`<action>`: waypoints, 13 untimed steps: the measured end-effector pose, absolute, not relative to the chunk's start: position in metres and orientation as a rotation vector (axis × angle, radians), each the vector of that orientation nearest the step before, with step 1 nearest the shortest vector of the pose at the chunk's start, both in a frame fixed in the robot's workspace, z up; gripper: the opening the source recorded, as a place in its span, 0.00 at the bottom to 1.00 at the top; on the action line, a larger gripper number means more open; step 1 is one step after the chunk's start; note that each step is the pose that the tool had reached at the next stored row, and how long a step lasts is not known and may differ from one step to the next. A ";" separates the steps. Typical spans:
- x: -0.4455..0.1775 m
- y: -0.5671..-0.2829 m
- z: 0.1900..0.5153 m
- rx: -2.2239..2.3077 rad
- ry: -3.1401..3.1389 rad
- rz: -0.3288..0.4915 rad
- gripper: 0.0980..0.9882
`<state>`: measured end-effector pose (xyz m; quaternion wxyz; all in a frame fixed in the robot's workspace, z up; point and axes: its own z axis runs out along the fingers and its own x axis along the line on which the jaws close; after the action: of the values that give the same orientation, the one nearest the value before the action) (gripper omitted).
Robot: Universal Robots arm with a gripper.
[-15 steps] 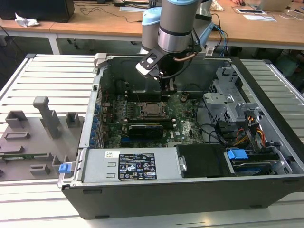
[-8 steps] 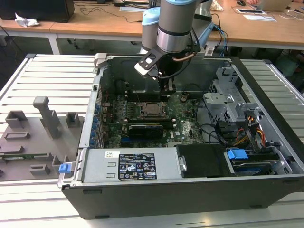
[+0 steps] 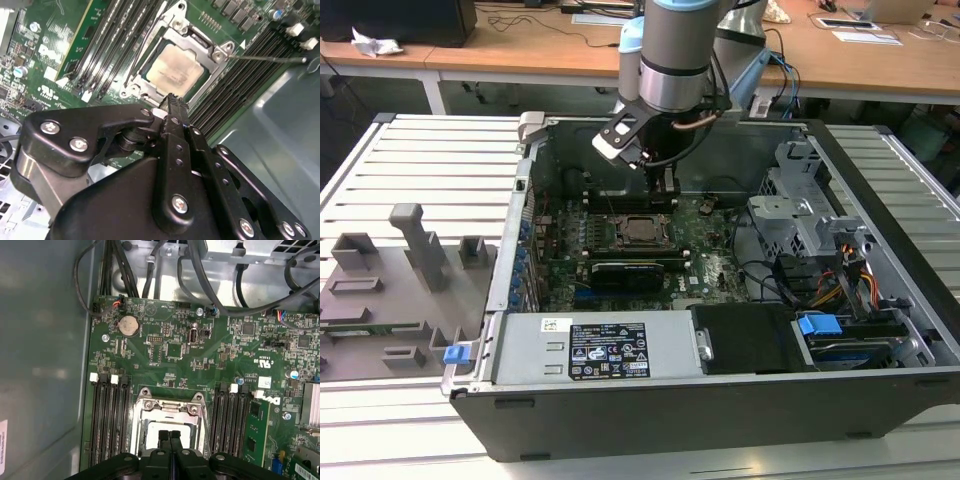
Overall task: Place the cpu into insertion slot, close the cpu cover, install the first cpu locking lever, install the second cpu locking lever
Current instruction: 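Close the cpu cover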
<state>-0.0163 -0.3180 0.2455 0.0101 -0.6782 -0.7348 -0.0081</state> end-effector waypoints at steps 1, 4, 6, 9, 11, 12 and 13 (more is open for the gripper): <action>-0.018 -0.318 0.245 -2.118 -2.295 -0.028 0.01; -0.025 -0.318 0.245 -2.119 -2.296 -0.031 0.01; -0.028 -0.318 0.245 -2.120 -2.297 -0.032 0.01; -0.029 -0.318 0.244 -2.120 -2.297 -0.032 0.01; -0.030 -0.318 0.244 -2.120 -2.297 -0.032 0.01; -0.031 -0.318 0.244 -2.120 -2.297 -0.033 0.01; -0.032 -0.318 0.244 -2.120 -2.297 -0.033 0.01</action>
<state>-0.0318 -0.3179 0.2442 0.0077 -0.6781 -0.7349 -0.0104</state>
